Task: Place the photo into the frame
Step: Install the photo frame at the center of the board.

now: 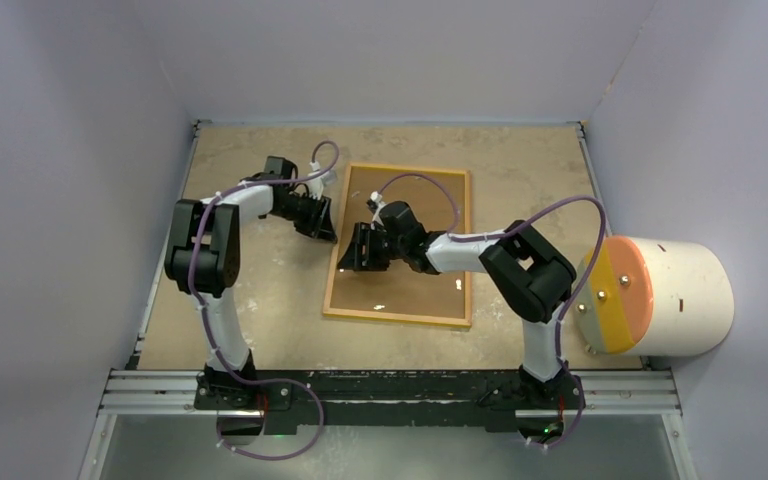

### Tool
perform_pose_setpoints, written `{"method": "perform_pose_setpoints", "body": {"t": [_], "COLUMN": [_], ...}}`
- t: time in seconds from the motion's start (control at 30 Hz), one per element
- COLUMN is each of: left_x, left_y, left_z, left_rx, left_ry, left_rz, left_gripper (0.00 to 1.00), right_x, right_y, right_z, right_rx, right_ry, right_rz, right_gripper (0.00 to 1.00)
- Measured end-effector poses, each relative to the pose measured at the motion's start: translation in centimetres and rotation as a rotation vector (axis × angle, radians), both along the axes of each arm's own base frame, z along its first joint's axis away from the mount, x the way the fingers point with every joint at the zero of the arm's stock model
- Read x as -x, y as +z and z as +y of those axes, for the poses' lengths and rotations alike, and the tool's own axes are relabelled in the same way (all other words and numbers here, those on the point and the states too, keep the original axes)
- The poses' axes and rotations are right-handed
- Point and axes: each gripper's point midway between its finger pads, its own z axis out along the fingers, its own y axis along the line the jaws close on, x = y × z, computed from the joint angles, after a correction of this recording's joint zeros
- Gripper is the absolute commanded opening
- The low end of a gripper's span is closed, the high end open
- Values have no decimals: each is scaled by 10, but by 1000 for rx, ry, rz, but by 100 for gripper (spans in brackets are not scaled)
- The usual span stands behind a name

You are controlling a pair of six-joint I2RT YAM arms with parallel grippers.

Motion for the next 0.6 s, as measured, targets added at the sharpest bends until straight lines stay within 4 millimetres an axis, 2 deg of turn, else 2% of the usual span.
{"method": "perform_pose_setpoints", "body": {"t": [0.6], "left_x": [0], "left_y": [-3], "left_z": [-1], "left_rx": [2], "left_ry": [-4], "left_rz": [-4], "left_gripper": [28], "right_x": [-4], "right_y": [-2], "right_z": [14], "right_rx": [-25], "right_ry": [6], "right_rz": [-8], "right_gripper": [48]}}
